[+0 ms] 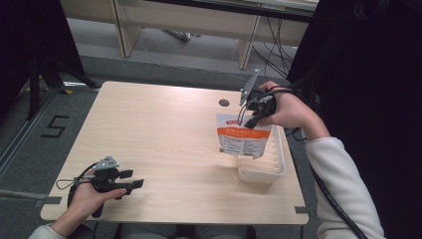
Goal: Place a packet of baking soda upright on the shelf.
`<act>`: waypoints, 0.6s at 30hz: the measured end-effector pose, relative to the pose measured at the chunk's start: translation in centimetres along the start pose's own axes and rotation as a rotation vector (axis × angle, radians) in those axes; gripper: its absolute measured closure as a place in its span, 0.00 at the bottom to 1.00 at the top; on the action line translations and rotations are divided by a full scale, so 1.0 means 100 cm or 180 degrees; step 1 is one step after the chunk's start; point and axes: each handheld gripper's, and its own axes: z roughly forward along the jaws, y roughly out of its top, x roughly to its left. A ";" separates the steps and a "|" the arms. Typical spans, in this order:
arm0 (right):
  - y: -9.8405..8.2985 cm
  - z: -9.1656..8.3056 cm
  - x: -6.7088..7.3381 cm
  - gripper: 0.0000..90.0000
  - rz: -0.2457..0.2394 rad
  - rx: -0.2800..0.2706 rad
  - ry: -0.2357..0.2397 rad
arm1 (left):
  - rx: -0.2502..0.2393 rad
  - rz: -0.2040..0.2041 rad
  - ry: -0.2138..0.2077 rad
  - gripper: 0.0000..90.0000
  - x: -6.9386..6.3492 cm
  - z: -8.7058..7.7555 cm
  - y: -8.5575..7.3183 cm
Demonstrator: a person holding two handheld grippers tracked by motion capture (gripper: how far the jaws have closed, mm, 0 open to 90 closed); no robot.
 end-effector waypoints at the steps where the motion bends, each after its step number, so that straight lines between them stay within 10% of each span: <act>1: 0.000 0.000 0.000 1.00 0.0000 0.0000 0.0000 | 0.0000 0.0000 0.0000 0.39 0.000 0.000 0.000; 18: -0.016 -0.005 -0.001 1.00 0.0043 0.0036 0.0008 | -0.0002 0.0011 0.0014 0.38 0.000 0.000 0.000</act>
